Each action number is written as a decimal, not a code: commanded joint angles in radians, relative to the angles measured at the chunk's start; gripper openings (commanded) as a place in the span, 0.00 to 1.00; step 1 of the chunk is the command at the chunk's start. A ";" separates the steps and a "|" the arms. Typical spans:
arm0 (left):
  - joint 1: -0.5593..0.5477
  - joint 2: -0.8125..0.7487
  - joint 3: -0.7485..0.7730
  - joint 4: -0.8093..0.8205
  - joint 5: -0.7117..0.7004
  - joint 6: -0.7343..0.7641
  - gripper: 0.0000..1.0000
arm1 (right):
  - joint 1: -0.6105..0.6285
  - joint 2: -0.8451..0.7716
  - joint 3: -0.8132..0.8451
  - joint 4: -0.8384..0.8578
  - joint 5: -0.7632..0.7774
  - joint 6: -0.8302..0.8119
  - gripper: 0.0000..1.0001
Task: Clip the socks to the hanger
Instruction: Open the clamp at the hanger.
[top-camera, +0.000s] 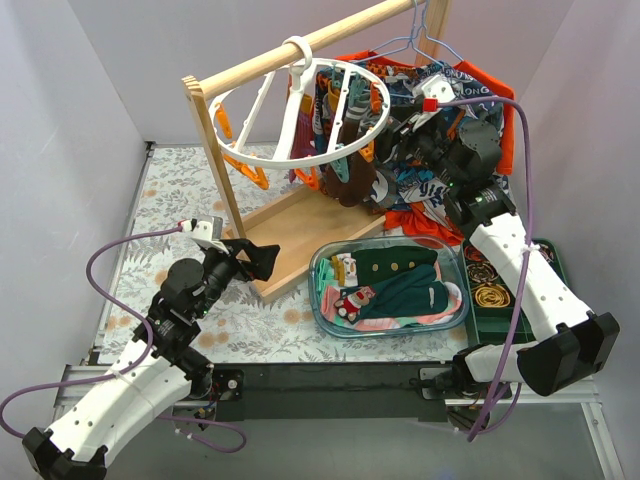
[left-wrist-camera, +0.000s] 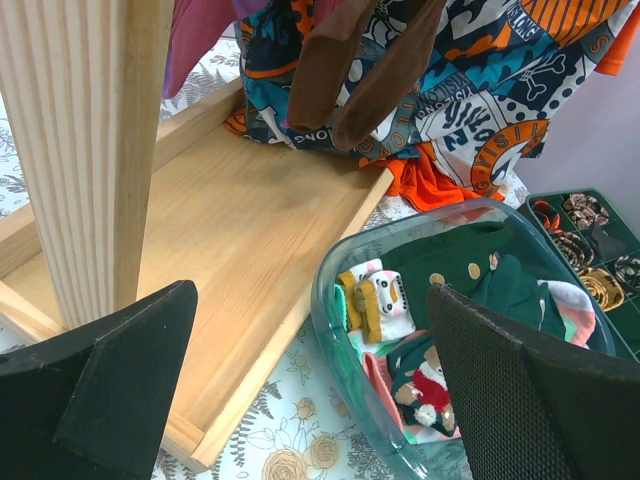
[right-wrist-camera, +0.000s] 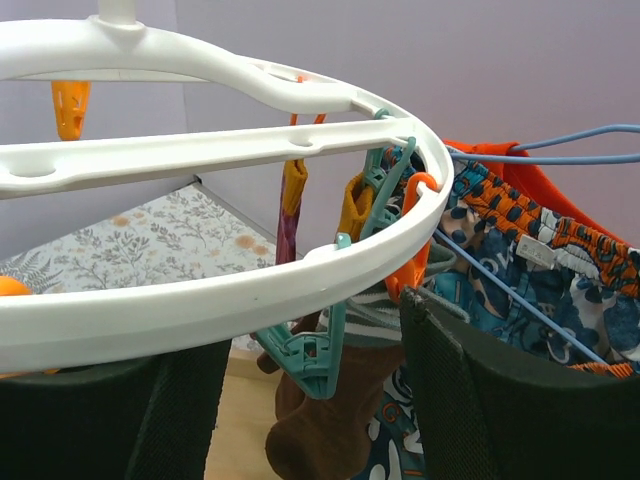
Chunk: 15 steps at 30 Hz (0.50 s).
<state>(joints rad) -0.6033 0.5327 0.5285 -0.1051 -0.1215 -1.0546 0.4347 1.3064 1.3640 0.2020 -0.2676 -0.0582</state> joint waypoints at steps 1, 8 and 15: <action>0.007 -0.002 0.001 -0.011 -0.009 0.011 0.97 | -0.010 -0.002 0.007 0.086 -0.031 -0.005 0.71; 0.007 0.000 0.004 -0.015 -0.009 0.010 0.97 | -0.016 0.005 0.003 0.089 -0.039 0.001 0.58; 0.007 0.001 0.004 -0.016 -0.007 0.010 0.97 | -0.016 0.005 0.001 0.088 -0.048 0.006 0.45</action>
<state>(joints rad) -0.6033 0.5339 0.5285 -0.1055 -0.1215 -1.0546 0.4244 1.3159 1.3628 0.2207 -0.3031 -0.0566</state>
